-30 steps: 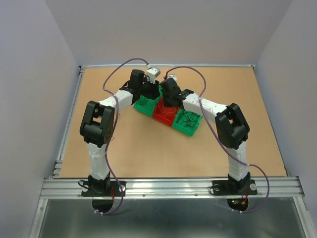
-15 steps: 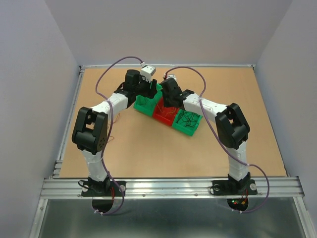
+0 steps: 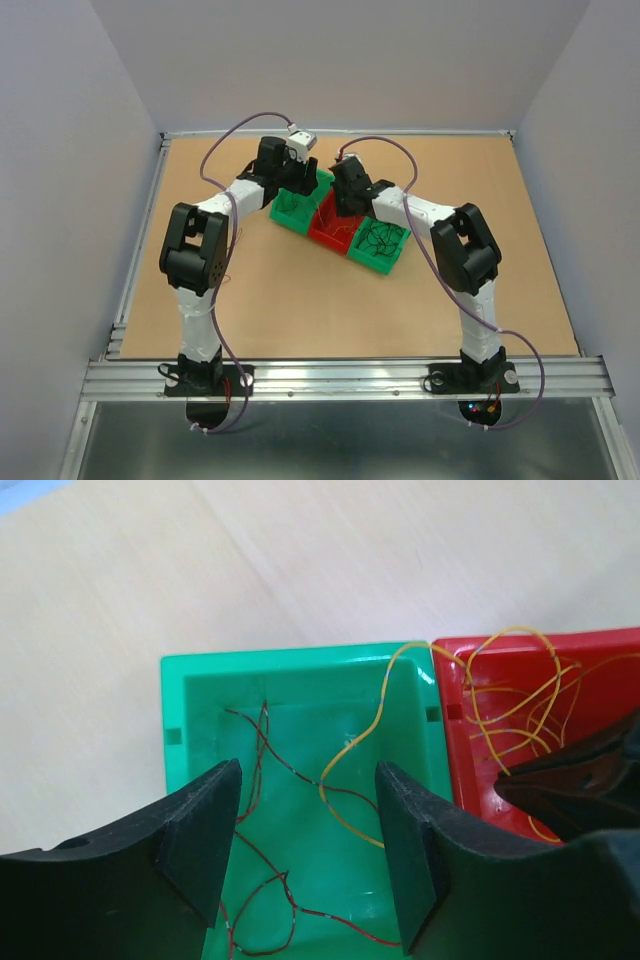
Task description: Untangle the cables
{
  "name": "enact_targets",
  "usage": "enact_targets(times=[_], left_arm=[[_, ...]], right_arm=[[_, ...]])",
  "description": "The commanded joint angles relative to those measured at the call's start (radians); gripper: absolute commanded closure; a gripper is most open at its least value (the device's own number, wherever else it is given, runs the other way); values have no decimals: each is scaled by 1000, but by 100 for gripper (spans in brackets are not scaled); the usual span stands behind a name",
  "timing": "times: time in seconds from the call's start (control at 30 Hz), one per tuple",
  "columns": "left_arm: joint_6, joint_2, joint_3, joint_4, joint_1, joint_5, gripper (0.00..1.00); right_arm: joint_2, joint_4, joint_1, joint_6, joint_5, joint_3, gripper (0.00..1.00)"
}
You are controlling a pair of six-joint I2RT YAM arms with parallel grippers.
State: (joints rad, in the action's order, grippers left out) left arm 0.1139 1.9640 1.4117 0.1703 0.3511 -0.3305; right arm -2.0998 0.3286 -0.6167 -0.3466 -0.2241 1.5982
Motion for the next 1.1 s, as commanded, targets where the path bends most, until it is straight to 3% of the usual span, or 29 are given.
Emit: enact_targets(times=[0.0, 0.07, 0.17, 0.2, 0.3, 0.43, 0.47, 0.53, 0.57, 0.73, 1.07], left_arm=[[-5, 24, 76, -31, -8, -90, 38], [7, 58, 124, -67, -8, -140, 42], [20, 88, 155, -112, -9, -163, 60], [23, 82, 152, -111, -8, -166, 74], [27, 44, 118, -79, -9, -166, 99], [21, -22, 41, -20, -4, -162, 100], [20, -30, 29, -12, -3, -159, 100], [18, -57, -5, 8, 5, -154, 100], [20, -68, -16, 15, 8, -151, 100], [27, -132, -89, 70, 52, -99, 100], [50, -149, -120, 90, 155, 28, 100]], right_arm=[[4, -33, 2, 20, 20, -3, 94], [6, -34, 2, 26, 20, -4, 94], [12, -40, 5, 31, 22, -6, 94], [17, -40, 3, 32, 22, -7, 94], [33, -68, 3, 37, 35, -20, 92], [93, -147, 5, 43, 91, -79, 87], [104, -160, 5, 40, 95, -95, 77], [138, -189, 3, 35, 97, -113, 66], [150, -197, 3, 34, 97, -133, 55], [275, -267, 5, 46, 91, -228, 25], [553, -289, 20, 24, -92, -464, 23]])
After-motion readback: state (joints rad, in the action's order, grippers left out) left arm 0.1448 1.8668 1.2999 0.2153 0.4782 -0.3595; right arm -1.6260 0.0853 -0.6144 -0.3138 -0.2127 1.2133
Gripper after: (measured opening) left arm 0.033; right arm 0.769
